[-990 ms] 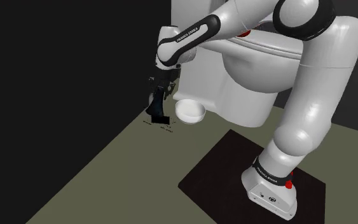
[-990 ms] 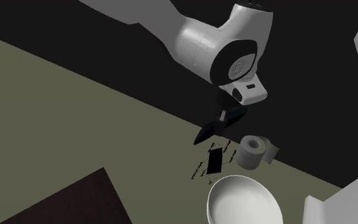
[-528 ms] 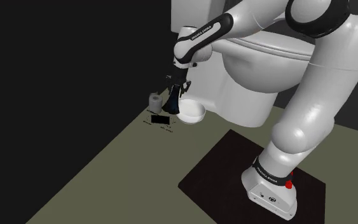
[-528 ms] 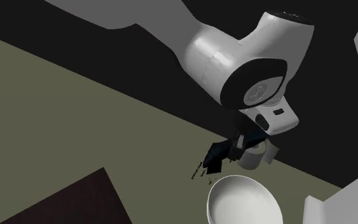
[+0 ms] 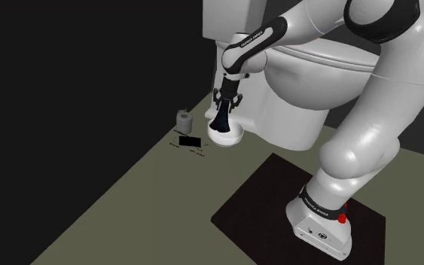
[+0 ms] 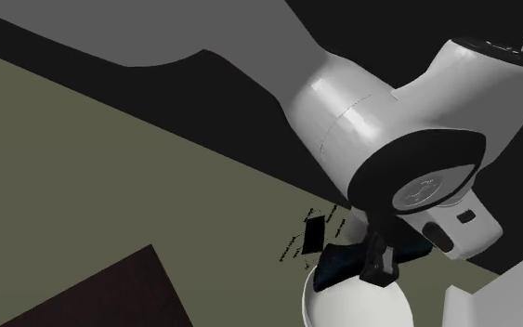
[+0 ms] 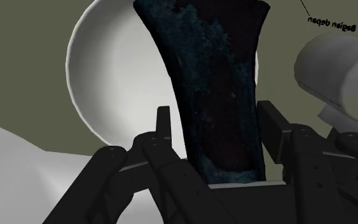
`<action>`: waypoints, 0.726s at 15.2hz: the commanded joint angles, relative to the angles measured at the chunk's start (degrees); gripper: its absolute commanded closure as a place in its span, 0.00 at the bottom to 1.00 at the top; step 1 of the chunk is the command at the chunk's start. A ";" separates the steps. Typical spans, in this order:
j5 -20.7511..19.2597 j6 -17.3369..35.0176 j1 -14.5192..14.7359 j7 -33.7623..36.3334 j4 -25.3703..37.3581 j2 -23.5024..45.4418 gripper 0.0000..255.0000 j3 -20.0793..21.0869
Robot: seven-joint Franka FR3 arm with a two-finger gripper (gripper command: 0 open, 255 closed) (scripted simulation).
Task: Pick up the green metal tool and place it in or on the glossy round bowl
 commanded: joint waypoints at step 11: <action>0.24 7.91 -5.24 -0.25 -1.73 6.37 1.00 2.67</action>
